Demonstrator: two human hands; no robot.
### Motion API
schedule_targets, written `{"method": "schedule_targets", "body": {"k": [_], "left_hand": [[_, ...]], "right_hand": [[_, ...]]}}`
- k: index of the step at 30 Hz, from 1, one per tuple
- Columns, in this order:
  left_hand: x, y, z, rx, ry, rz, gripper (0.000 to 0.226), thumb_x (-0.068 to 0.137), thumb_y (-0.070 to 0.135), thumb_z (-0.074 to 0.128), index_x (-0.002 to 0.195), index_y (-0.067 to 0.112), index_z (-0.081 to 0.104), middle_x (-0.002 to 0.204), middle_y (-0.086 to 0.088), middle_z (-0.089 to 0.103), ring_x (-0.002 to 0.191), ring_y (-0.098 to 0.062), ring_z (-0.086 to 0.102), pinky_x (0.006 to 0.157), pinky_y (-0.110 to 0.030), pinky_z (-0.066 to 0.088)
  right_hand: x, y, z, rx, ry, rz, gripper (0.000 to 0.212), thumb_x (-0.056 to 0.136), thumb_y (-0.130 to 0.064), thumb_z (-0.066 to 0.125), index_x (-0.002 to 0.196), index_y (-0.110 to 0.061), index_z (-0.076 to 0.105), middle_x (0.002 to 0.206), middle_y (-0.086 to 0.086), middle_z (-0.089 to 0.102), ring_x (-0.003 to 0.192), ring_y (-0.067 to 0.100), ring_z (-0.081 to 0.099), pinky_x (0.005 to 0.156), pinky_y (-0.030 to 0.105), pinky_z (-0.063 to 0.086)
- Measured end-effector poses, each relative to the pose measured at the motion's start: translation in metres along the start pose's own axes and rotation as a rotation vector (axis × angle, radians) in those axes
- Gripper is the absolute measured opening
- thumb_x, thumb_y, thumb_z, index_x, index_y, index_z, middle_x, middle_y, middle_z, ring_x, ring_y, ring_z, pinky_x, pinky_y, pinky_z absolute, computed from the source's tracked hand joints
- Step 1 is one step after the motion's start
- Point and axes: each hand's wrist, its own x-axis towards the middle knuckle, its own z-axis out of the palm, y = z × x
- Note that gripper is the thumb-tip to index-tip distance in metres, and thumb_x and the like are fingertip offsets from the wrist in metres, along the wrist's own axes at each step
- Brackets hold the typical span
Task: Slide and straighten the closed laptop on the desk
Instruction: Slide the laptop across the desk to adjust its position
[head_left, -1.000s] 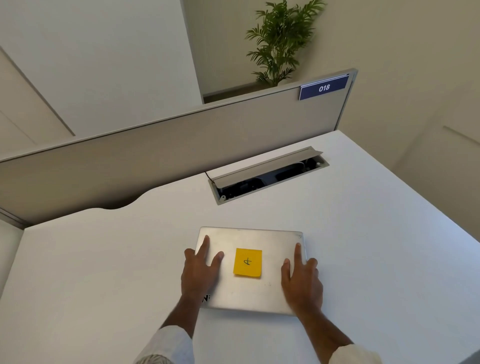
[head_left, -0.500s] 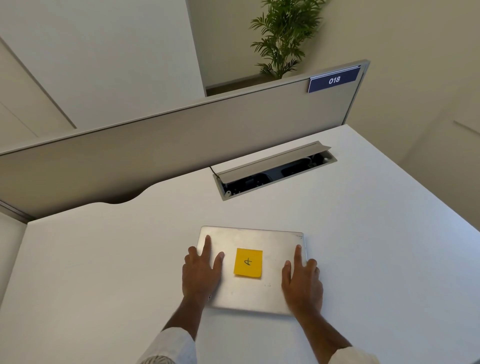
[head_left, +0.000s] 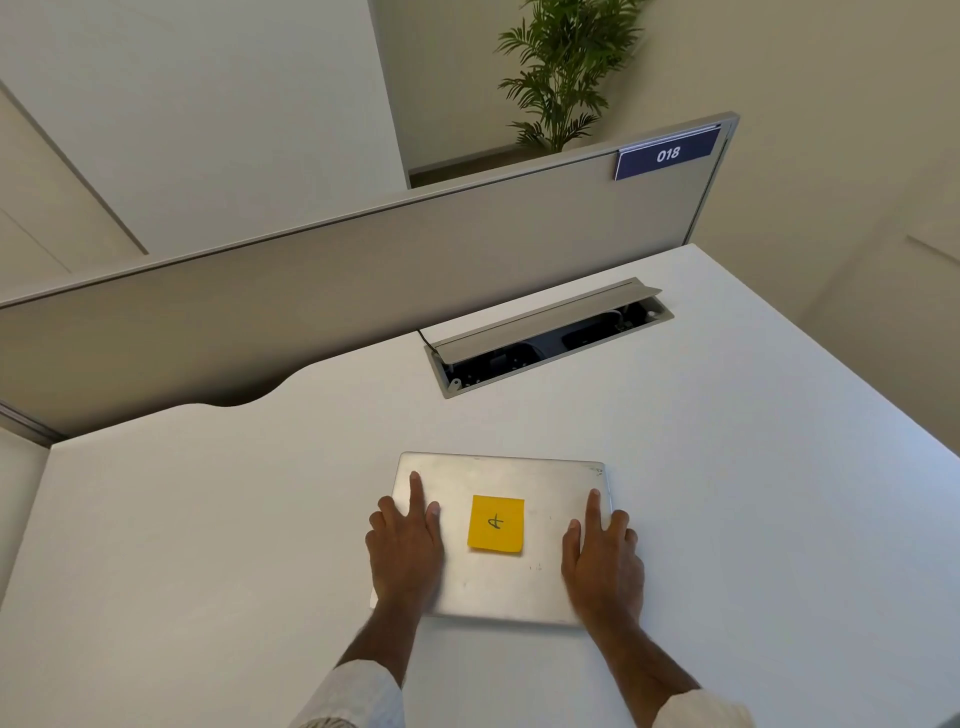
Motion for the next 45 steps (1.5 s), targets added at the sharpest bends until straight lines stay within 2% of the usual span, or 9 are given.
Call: {"method": "schedule_targets", "body": {"k": [7, 17, 25, 33, 38, 43, 45], "left_hand": [[-0.002, 0.005, -0.001, 0.031, -0.01, -0.031, 0.057, 0.104, 0.043, 0.024, 0.158, 0.023, 0.019, 0.117, -0.017, 0.048, 0.095, -0.031, 0.051, 0.077, -0.042, 0.046], [-0.003, 0.01, 0.005, 0.112, 0.013, -0.062, 0.056, 0.105, 0.043, 0.022, 0.157, 0.025, 0.016, 0.115, -0.013, 0.048, 0.093, -0.027, 0.049, 0.073, -0.038, 0.045], [-0.005, 0.015, 0.003, 0.108, 0.022, -0.074, 0.054, 0.103, 0.039, 0.035, 0.154, 0.022, 0.032, 0.107, -0.017, 0.052, 0.086, -0.031, 0.051, 0.067, -0.04, 0.043], [-0.008, 0.017, 0.002, 0.148, -0.003, -0.077, 0.055, 0.105, 0.042, 0.021, 0.157, 0.025, 0.017, 0.115, -0.013, 0.049, 0.093, -0.026, 0.051, 0.074, -0.037, 0.046], [-0.007, 0.017, 0.003, 0.166, -0.01, -0.072, 0.055, 0.105, 0.042, 0.019, 0.157, 0.025, 0.016, 0.117, -0.013, 0.049, 0.094, -0.026, 0.051, 0.075, -0.037, 0.044], [-0.008, 0.016, 0.007, 0.153, -0.014, -0.091, 0.055, 0.104, 0.044, 0.021, 0.156, 0.026, 0.023, 0.115, -0.014, 0.05, 0.091, -0.027, 0.051, 0.071, -0.039, 0.043], [-0.009, 0.013, 0.01, 0.169, -0.001, -0.066, 0.057, 0.103, 0.048, 0.018, 0.156, 0.028, 0.023, 0.125, -0.018, 0.049, 0.098, -0.031, 0.052, 0.075, -0.041, 0.043]], "right_hand": [[-0.002, -0.002, -0.001, -0.027, -0.006, 0.005, 0.057, 0.098, -0.042, 0.039, 0.149, -0.017, 0.033, 0.108, 0.012, 0.05, 0.087, 0.028, 0.054, 0.058, 0.038, 0.053], [-0.004, -0.003, -0.003, -0.049, -0.032, 0.008, 0.058, 0.099, -0.041, 0.038, 0.15, -0.016, 0.031, 0.111, 0.012, 0.05, 0.09, 0.028, 0.053, 0.058, 0.038, 0.054], [-0.004, -0.004, -0.006, -0.059, -0.042, 0.008, 0.058, 0.098, -0.041, 0.038, 0.15, -0.016, 0.031, 0.11, 0.012, 0.049, 0.089, 0.026, 0.053, 0.057, 0.037, 0.055], [-0.005, -0.005, -0.008, -0.061, -0.048, 0.006, 0.059, 0.098, -0.041, 0.04, 0.15, -0.015, 0.032, 0.11, 0.013, 0.049, 0.088, 0.027, 0.054, 0.056, 0.038, 0.055], [-0.005, -0.007, -0.009, -0.088, -0.05, 0.005, 0.06, 0.097, -0.041, 0.04, 0.15, -0.015, 0.033, 0.111, 0.014, 0.051, 0.088, 0.028, 0.055, 0.057, 0.038, 0.054], [-0.006, -0.01, -0.009, -0.121, -0.057, 0.015, 0.059, 0.097, -0.041, 0.041, 0.149, -0.014, 0.035, 0.108, 0.015, 0.053, 0.089, 0.028, 0.053, 0.062, 0.038, 0.049], [-0.006, -0.009, -0.009, -0.126, -0.048, 0.012, 0.058, 0.097, -0.04, 0.042, 0.149, -0.013, 0.037, 0.116, 0.017, 0.053, 0.089, 0.03, 0.053, 0.064, 0.039, 0.049]]}}
